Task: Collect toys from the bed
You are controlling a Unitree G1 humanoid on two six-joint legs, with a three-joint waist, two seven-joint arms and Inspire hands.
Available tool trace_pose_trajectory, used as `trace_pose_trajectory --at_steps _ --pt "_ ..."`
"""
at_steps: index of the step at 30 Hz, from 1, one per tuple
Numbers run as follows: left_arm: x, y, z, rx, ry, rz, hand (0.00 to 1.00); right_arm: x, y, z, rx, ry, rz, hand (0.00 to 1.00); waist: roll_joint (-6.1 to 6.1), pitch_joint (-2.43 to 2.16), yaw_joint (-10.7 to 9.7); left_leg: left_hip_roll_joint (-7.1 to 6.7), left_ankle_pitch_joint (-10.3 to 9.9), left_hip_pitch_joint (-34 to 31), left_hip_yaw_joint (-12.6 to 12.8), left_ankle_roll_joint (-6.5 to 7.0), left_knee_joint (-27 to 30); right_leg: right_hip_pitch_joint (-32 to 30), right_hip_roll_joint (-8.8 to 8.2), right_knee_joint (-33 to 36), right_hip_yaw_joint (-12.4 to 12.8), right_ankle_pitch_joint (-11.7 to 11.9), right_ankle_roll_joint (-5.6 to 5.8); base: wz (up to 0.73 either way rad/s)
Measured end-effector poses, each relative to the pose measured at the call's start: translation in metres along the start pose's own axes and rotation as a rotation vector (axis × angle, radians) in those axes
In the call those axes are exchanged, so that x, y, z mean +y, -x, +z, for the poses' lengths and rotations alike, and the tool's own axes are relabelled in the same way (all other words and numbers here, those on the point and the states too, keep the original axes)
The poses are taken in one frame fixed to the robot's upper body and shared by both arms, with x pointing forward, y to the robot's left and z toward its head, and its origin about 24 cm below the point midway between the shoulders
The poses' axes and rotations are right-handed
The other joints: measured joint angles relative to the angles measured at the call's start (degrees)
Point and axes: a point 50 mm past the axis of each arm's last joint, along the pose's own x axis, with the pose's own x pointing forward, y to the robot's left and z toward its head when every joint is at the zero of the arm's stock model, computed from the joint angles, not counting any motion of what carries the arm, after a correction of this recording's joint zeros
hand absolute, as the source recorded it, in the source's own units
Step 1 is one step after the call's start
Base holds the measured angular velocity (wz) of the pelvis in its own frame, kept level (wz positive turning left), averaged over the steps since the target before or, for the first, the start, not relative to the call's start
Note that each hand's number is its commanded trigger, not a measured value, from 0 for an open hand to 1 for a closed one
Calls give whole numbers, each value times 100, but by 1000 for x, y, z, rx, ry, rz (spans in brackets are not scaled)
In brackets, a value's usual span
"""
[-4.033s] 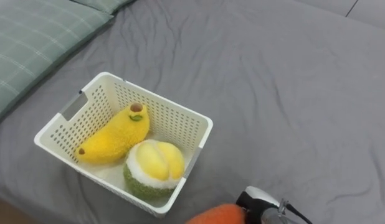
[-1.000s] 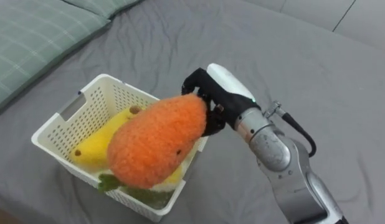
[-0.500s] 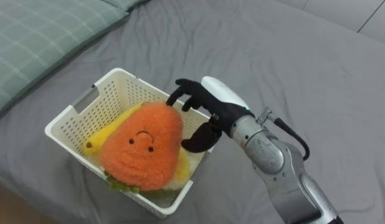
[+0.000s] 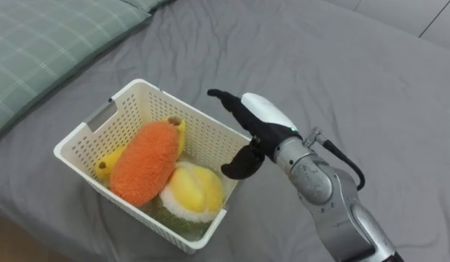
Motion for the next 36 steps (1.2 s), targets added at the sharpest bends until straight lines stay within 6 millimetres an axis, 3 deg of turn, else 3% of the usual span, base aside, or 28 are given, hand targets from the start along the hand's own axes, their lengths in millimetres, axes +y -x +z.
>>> trace_pose_trajectory --at_steps 8,14,18,19,22,28,33,36 --pt "1 0 1 -3 2 0 0 -6 0 -4 3 -54 -71 0 -14 -13 -140 3 3 13 27 5 13 7 -5 8 50 0 0 -1" --pt "4 -1 1 -6 6 9 0 -22 8 -20 33 -125 -197 0 51 -29 -415 9 5 85 91 9 40 22 -4 14 129 2 4 -6" --pt "4 0 -1 -8 40 11 0 -30 18 -36 77 -152 -288 0 203 -76 -677 27 6 215 223 16 -67 93 -2 20 228 5 9 -15" --pt "4 0 -1 -11 45 12 0 -32 22 -41 88 -153 -312 0 250 -113 -772 35 5 236 248 17 -75 93 0 30 268 5 9 -16" --pt "4 0 -6 -2 84 12 0 -40 28 -49 113 -176 -369 0 330 -138 -959 71 4 331 389 15 -137 92 23 50 409 5 7 -23" --pt "5 1 -14 14 120 33 0 -48 49 -68 171 -210 -502 0 266 -159 -1351 91 2 449 592 17 -190 77 42 67 604 6 6 -17" --pt "4 4 -26 46 131 46 0 -62 64 -84 190 -331 -656 0 263 -122 -1637 102 -15 519 711 38 -202 68 54 122 754 10 15 -13" --pt "4 4 -30 55 131 52 0 -51 80 -103 264 -386 -725 0 286 -109 -1695 107 -17 527 724 36 -198 79 56 121 755 11 15 -1"
